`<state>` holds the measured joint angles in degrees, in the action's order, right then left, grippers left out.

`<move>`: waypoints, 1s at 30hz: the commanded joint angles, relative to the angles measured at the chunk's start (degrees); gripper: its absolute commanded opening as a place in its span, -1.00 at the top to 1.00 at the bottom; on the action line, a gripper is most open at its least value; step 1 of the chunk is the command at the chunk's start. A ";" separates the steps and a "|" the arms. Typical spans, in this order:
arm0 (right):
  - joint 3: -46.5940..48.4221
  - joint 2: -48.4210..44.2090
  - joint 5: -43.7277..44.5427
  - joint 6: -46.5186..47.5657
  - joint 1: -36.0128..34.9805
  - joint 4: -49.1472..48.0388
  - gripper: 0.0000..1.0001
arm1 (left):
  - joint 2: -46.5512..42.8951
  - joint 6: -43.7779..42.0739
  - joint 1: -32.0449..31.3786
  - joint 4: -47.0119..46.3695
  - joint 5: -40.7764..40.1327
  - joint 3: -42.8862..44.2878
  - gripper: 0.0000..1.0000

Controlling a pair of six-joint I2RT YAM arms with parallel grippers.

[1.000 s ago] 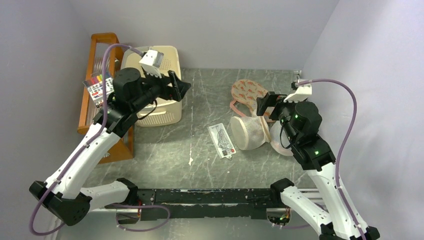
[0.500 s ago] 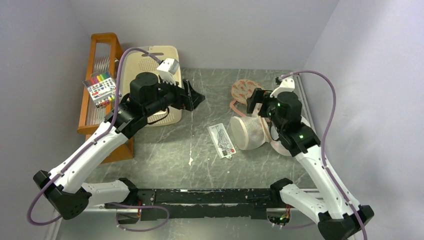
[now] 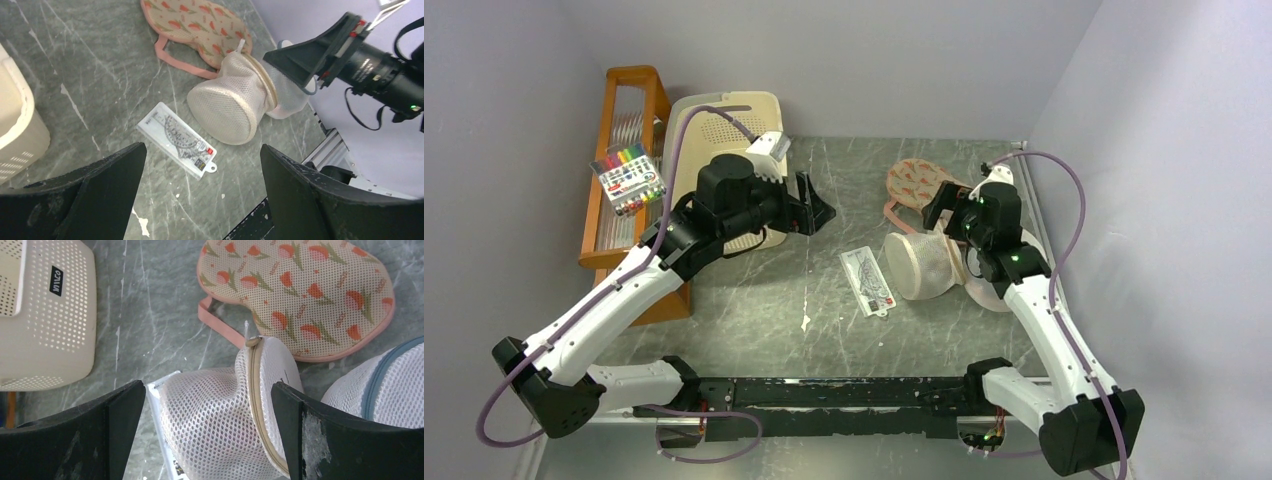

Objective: Unzip the laundry bag and remove the bra

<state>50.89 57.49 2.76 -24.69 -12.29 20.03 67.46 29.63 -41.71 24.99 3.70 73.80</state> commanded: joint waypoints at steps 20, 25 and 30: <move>-12.31 0.09 -20.43 -3.51 4.20 -7.00 -0.83 | 1.03 2.73 -4.27 0.37 -0.98 -4.03 -0.93; -16.36 0.16 -30.02 -13.42 -4.86 -16.99 -0.80 | 1.53 2.62 -4.92 1.06 -2.52 -3.49 -0.93; -19.95 0.49 -36.21 -27.68 -18.42 -38.50 -0.83 | 1.59 3.52 -5.23 2.24 -5.77 -3.34 -0.93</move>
<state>33.12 58.06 -23.38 -39.33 -24.16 1.21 68.97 32.05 -46.39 26.44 1.50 69.76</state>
